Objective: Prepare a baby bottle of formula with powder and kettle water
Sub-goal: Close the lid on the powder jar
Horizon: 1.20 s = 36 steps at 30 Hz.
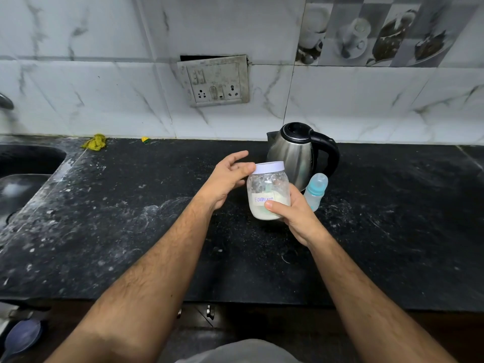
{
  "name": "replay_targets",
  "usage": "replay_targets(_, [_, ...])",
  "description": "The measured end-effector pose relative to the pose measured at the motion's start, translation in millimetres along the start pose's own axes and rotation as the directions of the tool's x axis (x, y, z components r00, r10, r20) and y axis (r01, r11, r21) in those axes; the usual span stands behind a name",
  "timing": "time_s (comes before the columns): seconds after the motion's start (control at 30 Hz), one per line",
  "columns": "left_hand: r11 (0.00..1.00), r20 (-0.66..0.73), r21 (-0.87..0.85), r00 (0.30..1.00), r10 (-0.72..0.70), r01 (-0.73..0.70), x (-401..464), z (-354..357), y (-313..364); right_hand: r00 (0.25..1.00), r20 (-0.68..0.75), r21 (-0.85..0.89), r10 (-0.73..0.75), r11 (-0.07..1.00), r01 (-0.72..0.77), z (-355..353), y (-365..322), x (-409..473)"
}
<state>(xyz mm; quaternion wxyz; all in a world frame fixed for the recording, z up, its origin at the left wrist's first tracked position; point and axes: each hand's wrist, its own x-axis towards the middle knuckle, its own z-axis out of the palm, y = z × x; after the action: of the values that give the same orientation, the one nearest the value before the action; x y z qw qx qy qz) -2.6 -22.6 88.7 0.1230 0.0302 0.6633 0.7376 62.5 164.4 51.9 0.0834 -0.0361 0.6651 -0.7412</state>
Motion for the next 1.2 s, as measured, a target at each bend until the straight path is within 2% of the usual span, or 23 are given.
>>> replay_targets(0.1, [1.0,-0.019,-0.012,1.0,-0.003,0.003,-1,-5,-3,1.0,-0.012,-0.013,0.004,1.0,-0.004,-1,2,1])
replay_targets(0.3, [0.999,0.101,0.033,0.995,-0.004,0.001,-7,12,3,0.998,-0.052,-0.114,-0.028,0.993,0.021,2,5,4])
replay_targets(0.5, [0.993,0.064,0.118,0.998,-0.01,0.003,-3,24,6,0.999,-0.028,-0.131,-0.019,0.991,0.015,8,9,5])
replay_targets(0.7, [0.998,0.057,0.053,0.998,-0.03,0.027,-2,23,9,0.996,0.09,0.026,0.011,1.0,-0.013,5,3,1])
replay_targets(0.8, [0.999,0.005,0.039,1.0,-0.01,0.01,-2,30,10,0.996,0.092,0.063,0.012,0.998,-0.018,5,2,1])
replay_targets(0.93, [1.0,-0.078,-0.008,0.997,-0.021,0.02,-2,36,17,0.998,0.053,-0.029,0.042,0.999,-0.041,12,3,1])
replay_targets(1.07, [0.999,-0.017,0.028,1.0,-0.024,0.024,0,33,21,1.0,-0.005,-0.087,-0.001,0.996,0.0,14,4,3])
replay_targets(1.2, [0.999,0.043,0.042,0.999,-0.014,0.013,3,27,23,1.0,0.01,-0.119,-0.018,0.993,0.019,15,-1,8])
